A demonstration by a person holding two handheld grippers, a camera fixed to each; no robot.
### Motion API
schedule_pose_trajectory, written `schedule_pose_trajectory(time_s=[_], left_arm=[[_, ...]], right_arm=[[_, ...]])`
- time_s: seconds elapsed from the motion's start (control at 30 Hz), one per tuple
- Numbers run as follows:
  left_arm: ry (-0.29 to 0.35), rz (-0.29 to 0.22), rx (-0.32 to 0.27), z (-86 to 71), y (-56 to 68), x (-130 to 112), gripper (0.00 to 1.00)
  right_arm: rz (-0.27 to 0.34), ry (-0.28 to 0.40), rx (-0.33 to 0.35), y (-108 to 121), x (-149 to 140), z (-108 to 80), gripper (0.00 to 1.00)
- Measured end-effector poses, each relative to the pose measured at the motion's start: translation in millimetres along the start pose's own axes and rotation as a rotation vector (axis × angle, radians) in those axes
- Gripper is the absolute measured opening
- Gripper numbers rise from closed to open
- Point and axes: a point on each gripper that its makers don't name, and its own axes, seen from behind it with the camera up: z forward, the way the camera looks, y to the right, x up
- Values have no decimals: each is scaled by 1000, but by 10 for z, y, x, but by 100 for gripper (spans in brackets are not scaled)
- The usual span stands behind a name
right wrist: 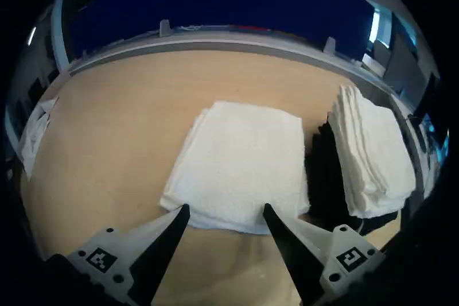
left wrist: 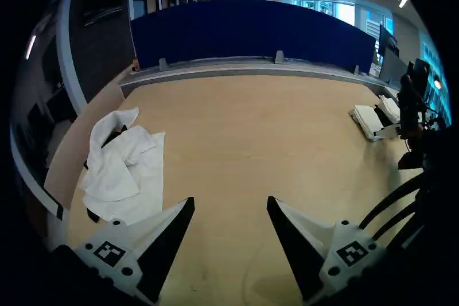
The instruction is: Fold towel
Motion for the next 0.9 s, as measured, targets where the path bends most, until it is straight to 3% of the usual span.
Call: schedule_pose_trajectory(time_s=[0.27, 0.6, 0.9], left_arm=[[-1, -4, 2, 10, 22, 6, 94], [-8, -9, 16, -7, 15, -38, 94], [-13, -14, 30, -6, 1, -75, 94]], right_arm=[[8, 66, -6, 65, 405, 3, 100], [6, 85, -50, 243, 849, 356, 100], [12, 35, -57, 271, 759, 665, 100]])
